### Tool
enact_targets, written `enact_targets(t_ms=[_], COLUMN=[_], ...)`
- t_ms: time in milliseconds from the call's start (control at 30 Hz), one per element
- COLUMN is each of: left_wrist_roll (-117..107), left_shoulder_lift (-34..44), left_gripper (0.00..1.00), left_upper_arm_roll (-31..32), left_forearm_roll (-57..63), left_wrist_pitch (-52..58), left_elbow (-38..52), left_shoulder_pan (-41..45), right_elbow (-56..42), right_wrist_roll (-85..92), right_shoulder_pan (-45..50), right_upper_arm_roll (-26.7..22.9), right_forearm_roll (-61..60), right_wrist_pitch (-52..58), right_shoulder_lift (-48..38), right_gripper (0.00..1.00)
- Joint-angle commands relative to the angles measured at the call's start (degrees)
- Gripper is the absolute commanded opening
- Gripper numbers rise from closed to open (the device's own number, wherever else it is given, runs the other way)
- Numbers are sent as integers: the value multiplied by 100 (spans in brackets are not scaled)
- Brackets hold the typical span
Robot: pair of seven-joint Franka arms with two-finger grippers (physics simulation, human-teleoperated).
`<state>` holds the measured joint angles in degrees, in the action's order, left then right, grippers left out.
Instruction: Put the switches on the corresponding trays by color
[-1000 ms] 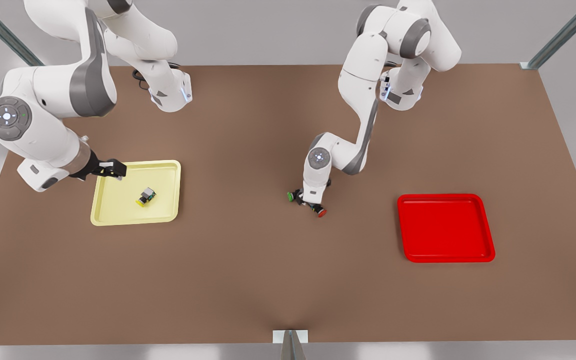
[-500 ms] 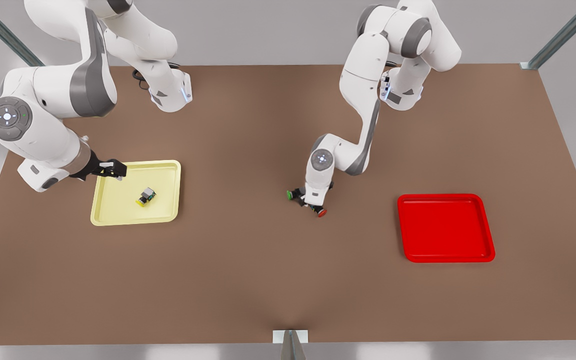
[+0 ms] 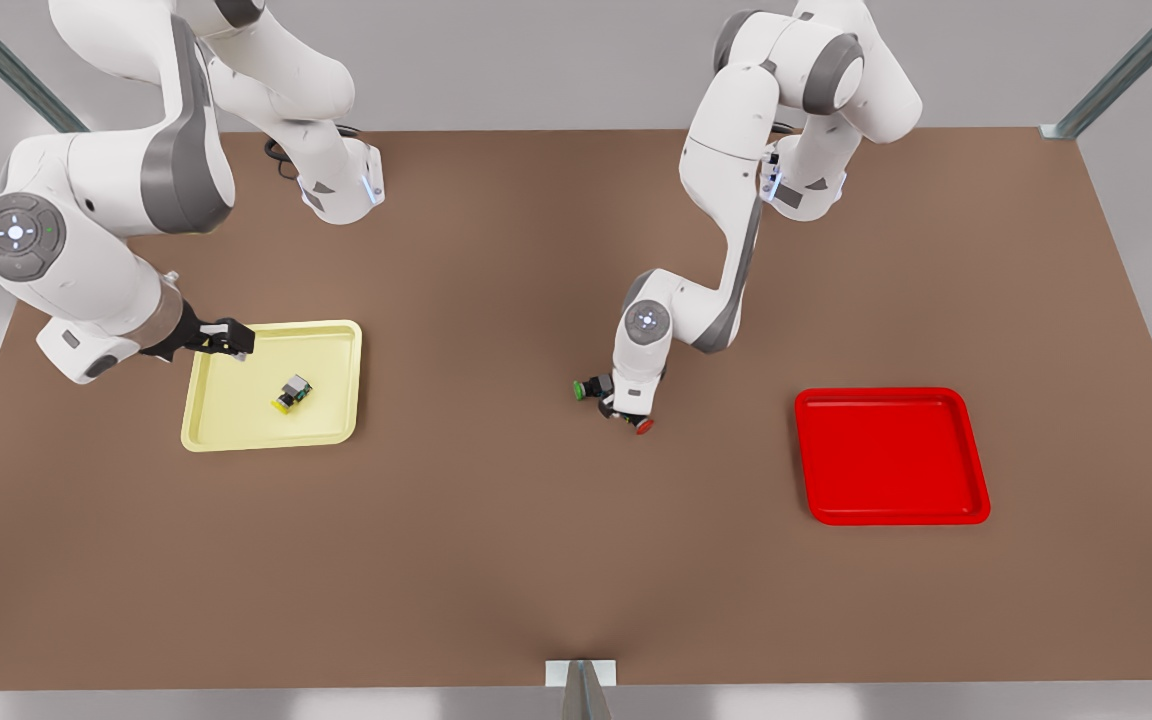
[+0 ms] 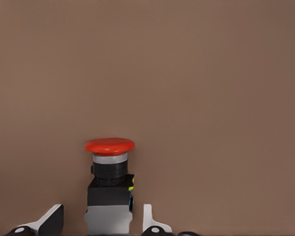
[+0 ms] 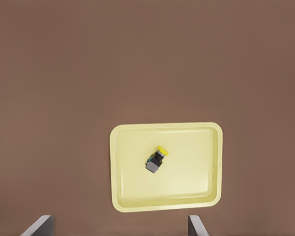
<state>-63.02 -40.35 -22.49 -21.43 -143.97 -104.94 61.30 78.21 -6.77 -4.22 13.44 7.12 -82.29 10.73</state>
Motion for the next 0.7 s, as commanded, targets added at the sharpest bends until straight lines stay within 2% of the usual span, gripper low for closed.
enact_targets(t_ms=[0, 267, 500, 667], left_wrist_roll=[0, 9, 18, 193], left_shoulder_lift=[0, -17, 132, 791], left_gripper=[64, 35, 36, 37], left_upper_arm_roll=[8, 8, -1, -1], left_forearm_roll=[-37, -37, -28, -2], left_wrist_pitch=[0, 0, 246, 676], left_elbow=[0, 18, 70, 9], left_shoulder_pan=[-4, -4, -4, -207], right_elbow=[1, 1, 1, 1], right_wrist_roll=[0, 0, 0, 0], right_shoulder_pan=[0, 0, 0, 79], right_upper_arm_roll=[1, 1, 1, 1], right_forearm_roll=[0, 0, 0, 0], right_wrist_pitch=[-6, 3, 3, 11], right_shoulder_lift=[0, 0, 0, 0], right_gripper=[100, 100, 100, 100])
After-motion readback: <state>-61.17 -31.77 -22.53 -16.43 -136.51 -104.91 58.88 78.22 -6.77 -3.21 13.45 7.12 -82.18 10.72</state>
